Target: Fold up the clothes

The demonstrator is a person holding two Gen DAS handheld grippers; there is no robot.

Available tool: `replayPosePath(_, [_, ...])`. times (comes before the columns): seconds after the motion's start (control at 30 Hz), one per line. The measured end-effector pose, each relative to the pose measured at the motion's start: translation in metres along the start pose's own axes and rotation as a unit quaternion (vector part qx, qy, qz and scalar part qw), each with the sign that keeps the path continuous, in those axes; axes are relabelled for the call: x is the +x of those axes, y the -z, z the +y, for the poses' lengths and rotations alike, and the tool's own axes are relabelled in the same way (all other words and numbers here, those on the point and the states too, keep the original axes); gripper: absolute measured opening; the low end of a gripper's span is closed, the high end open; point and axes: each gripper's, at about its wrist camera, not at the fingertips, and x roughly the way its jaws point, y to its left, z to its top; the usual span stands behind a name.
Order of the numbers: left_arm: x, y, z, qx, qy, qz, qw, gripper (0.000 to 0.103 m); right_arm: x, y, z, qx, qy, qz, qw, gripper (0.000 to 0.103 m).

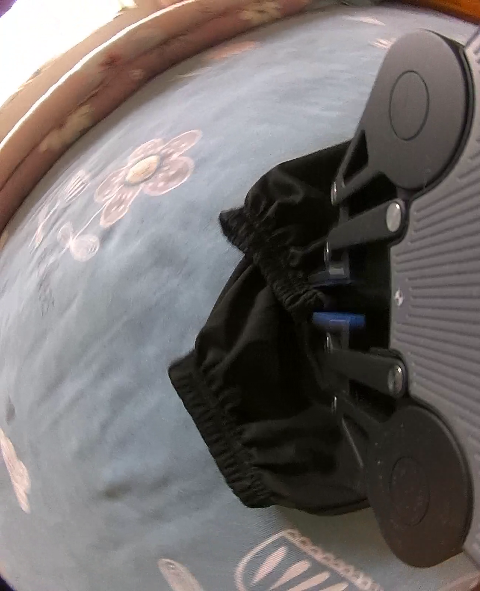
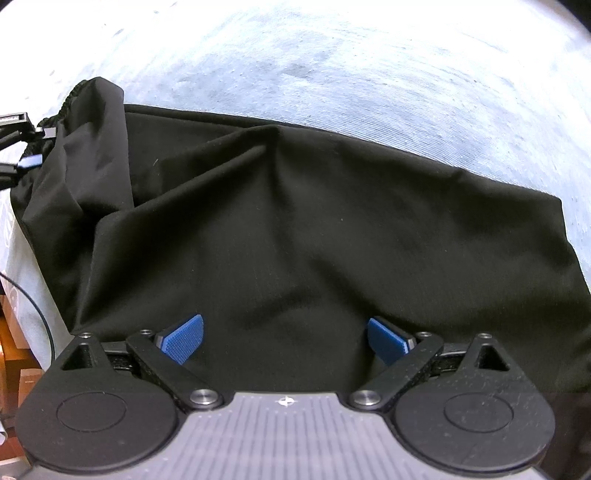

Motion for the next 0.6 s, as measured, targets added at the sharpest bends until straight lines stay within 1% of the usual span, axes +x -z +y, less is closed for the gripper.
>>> replayPosePath(0.13, [-0.037,0.000,-0.015,0.049,-0.026,-0.031,0.9980,0.011,-0.003,-0.001,0.002,-0.011,0.006,0.005,1.000,0.097])
replayPosePath(0.2, [-0.056,-0.001,-0.014,0.061,-0.047,-0.042,0.9962,0.011,-0.008,-0.003,0.003,-0.023,0.012,0.001,1.000,0.097])
replayPosePath(0.3, [-0.077,-0.004,-0.005,0.071,-0.071,-0.045,0.9939,0.011,-0.017,-0.006,0.007,-0.043,0.018,-0.010,0.999,0.097])
replayPosePath(0.4, [-0.087,-0.001,0.009,0.083,-0.107,-0.042,0.9898,0.011,-0.026,-0.015,0.015,-0.067,0.018,-0.020,0.997,0.097])
replayPosePath(0.5, [-0.085,0.005,0.017,0.101,-0.131,-0.037,0.9855,0.011,-0.035,-0.026,0.027,-0.094,0.011,-0.042,0.995,0.097])
replayPosePath(0.53, [-0.084,0.007,0.017,0.115,-0.139,-0.038,0.9829,0.011,-0.039,-0.030,0.031,-0.104,0.006,-0.048,0.993,0.095])
replayPosePath(0.6, [-0.081,0.013,0.010,0.155,-0.139,-0.047,0.9768,0.011,-0.041,-0.043,0.042,-0.126,-0.011,-0.060,0.990,0.092])
